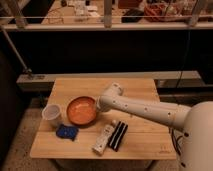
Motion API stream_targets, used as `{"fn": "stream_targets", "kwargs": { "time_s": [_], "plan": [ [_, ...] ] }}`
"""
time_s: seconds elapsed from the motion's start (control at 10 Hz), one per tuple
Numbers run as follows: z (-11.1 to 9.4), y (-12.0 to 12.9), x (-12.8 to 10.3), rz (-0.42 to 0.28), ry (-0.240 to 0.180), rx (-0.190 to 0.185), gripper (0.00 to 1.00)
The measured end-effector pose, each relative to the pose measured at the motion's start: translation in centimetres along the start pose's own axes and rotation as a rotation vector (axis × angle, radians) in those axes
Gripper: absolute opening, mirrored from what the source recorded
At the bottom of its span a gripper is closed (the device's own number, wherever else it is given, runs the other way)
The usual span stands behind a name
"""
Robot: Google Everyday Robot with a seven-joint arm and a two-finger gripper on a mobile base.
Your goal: Drag the ceramic bowl in a circle
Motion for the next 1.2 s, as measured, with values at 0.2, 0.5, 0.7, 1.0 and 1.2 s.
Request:
{"fn": "stream_targets", "kwargs": {
  "time_s": [0.2,0.5,0.7,1.0,1.2],
  "plan": [
    [0.1,-0.9,3.1,-0.008,0.025,-0.009,0.07],
    [0.0,1.4,6.7,0.085,0.059,-0.015,0.07],
    [-0.5,5.2,7.8,0.180,0.073,-0.029,0.07],
    [-1.9,9.3,6.3,0.278,0.077,-0.053,0.07],
    [-2.8,10.1,3.0,0.291,0.068,-0.063,0.07]
  ]
}}
